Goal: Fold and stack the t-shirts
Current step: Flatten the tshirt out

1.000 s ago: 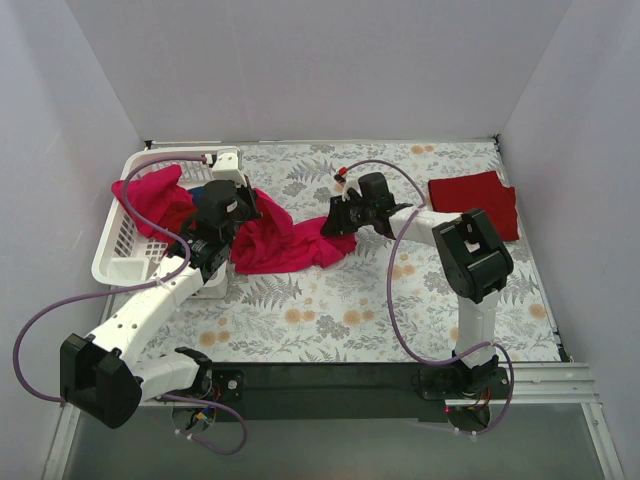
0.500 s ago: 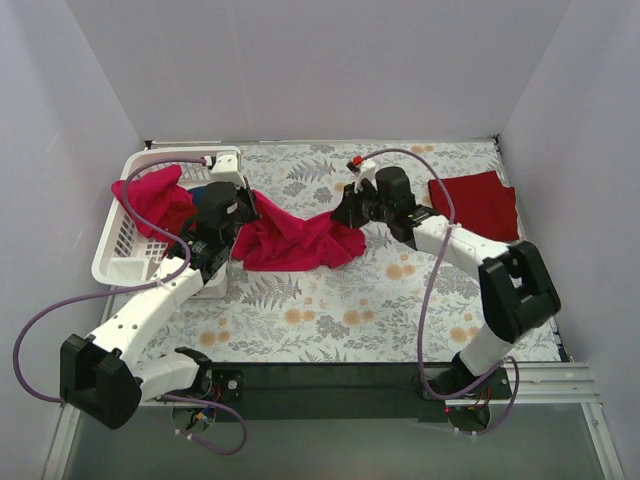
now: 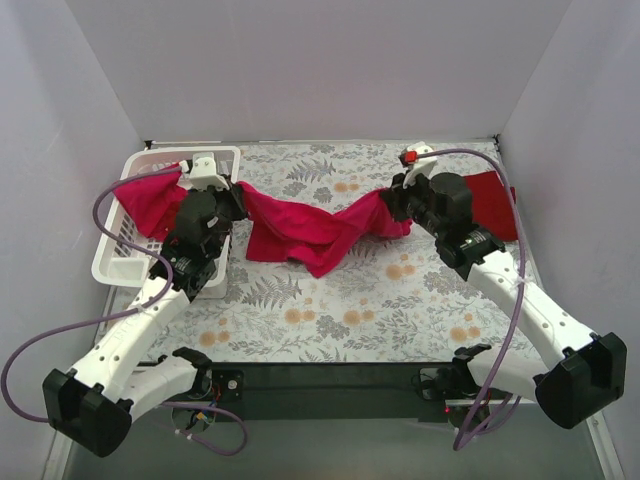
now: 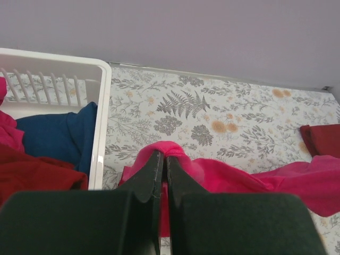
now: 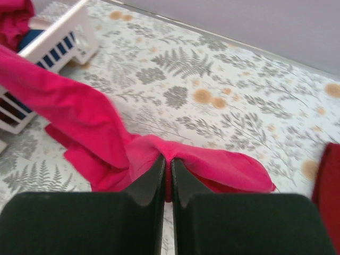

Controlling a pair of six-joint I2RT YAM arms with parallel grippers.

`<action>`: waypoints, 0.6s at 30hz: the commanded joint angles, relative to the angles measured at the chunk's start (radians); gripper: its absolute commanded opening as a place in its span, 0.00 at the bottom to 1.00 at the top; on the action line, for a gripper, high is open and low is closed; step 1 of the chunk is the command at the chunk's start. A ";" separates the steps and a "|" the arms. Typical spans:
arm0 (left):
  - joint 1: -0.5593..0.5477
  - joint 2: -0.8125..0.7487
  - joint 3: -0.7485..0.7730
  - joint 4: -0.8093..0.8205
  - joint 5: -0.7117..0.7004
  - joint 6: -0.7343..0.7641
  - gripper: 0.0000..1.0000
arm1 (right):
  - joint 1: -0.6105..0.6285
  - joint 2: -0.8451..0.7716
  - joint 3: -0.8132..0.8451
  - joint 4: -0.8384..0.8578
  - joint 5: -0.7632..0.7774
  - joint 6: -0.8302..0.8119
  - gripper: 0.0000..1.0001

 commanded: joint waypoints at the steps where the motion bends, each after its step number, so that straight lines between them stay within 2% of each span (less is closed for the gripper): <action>1: 0.008 -0.009 -0.012 0.007 0.008 0.007 0.00 | -0.032 -0.031 0.017 -0.149 0.146 -0.040 0.01; 3: 0.008 0.012 -0.023 -0.003 0.041 -0.007 0.00 | -0.038 -0.036 -0.017 -0.157 0.143 -0.014 0.02; 5: 0.008 0.041 -0.040 0.000 0.062 -0.016 0.00 | -0.043 -0.010 -0.063 -0.157 0.135 0.003 0.13; 6: 0.008 0.054 -0.042 0.000 0.072 -0.019 0.00 | -0.043 0.005 -0.072 -0.157 0.124 0.012 0.23; 9: 0.008 0.094 -0.038 -0.004 0.074 -0.021 0.00 | -0.044 0.073 -0.094 -0.154 0.118 0.032 0.34; 18: 0.008 0.118 -0.042 -0.008 0.034 -0.013 0.00 | -0.052 0.185 -0.112 -0.109 0.067 0.063 0.43</action>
